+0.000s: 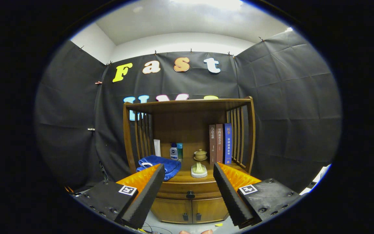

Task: Pull open the drawer, take out the items inside it, and place them on the countertop above the cabinet.

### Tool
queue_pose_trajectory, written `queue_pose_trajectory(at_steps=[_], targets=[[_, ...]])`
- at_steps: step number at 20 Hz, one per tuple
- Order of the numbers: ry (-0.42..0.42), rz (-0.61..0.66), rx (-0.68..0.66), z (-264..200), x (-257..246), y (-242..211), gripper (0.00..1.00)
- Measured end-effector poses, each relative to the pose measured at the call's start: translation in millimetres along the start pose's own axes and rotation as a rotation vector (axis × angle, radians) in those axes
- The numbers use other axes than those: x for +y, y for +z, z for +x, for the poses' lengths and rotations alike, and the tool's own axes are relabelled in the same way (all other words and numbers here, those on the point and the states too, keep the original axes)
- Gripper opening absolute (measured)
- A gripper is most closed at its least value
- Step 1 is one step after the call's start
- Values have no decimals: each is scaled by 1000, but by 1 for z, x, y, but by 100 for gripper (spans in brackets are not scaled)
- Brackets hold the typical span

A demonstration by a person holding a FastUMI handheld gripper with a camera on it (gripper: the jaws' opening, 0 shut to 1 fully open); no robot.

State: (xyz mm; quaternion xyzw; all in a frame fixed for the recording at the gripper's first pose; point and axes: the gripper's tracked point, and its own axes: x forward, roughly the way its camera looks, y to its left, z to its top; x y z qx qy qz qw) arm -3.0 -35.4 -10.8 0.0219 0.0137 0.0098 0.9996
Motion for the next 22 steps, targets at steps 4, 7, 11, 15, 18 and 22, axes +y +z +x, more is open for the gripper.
queue_pose_trajectory(at_steps=[4,7,11,15,18,22], targets=[[-10,3,-8,1,-3,1,98],[-11,16,-10,1,-4,0,98],[-15,10,-12,0,-6,0,98],[-13,-3,-14,4,-9,1,98],[-7,-6,-11,2,-5,2,98],[2,-11,-9,3,0,0,98]])
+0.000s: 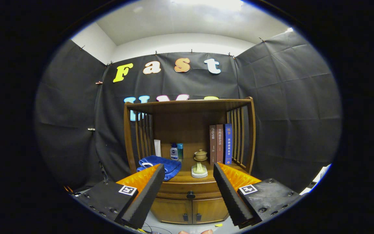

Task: Pull open the drawer, take out the items inside it, and place them on the countertop above the cabinet.

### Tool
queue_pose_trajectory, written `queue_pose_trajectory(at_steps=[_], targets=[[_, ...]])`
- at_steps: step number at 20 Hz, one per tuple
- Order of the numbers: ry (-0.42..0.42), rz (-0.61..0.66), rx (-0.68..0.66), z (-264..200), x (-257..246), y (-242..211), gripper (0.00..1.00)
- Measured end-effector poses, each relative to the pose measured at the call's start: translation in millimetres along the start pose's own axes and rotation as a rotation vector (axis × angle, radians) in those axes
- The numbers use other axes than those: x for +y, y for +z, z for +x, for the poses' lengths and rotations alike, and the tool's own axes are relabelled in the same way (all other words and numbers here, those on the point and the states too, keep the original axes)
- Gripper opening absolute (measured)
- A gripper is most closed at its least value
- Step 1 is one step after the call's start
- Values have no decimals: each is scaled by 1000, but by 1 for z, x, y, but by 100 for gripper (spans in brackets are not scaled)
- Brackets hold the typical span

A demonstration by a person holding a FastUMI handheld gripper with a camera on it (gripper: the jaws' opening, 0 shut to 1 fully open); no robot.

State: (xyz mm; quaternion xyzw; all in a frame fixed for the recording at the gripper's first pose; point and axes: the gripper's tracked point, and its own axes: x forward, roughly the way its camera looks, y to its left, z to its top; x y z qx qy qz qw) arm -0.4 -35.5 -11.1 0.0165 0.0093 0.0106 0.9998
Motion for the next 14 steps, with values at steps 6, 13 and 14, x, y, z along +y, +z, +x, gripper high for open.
queue_pose_trajectory(at_steps=[6,13,14], targets=[[8,7,-11,-1,6,2,98],[0,4,-10,0,6,2,98],[1,6,-9,0,6,2,98]])
